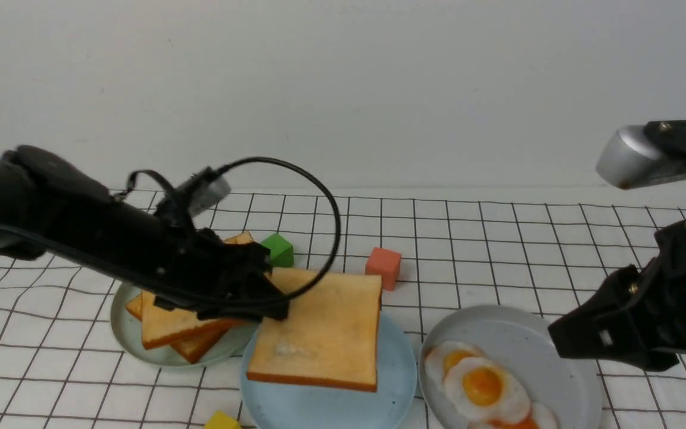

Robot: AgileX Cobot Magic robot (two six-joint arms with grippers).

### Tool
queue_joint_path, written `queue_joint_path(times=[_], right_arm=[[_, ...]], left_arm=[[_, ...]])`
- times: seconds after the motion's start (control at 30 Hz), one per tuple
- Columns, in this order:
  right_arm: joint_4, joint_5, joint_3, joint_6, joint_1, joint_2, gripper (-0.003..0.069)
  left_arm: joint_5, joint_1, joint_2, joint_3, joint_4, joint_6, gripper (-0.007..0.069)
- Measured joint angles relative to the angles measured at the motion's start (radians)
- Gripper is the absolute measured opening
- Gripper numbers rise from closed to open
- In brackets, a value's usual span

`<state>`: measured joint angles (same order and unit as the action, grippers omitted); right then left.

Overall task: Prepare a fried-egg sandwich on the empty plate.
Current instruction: Use the left arm to put a slice of bread into the empty plate in the middle

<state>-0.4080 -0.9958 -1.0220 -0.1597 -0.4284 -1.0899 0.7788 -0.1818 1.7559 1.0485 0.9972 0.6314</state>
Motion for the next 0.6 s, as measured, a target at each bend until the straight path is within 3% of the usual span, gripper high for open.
queue_joint_path(times=[0.33,0.6], right_arm=[[0.010,0.027,0.000,0.000,0.000,0.000,0.0241],[0.119,0.094,0.000,0.000,0.000,0.000,0.0241]], left_arm=[[-0.135,-0.090,0.105,0.000,-0.037,-0.081,0.0127],[-0.076,-0.091,0.069,0.059,-0.206,-0.191,0.0401]])
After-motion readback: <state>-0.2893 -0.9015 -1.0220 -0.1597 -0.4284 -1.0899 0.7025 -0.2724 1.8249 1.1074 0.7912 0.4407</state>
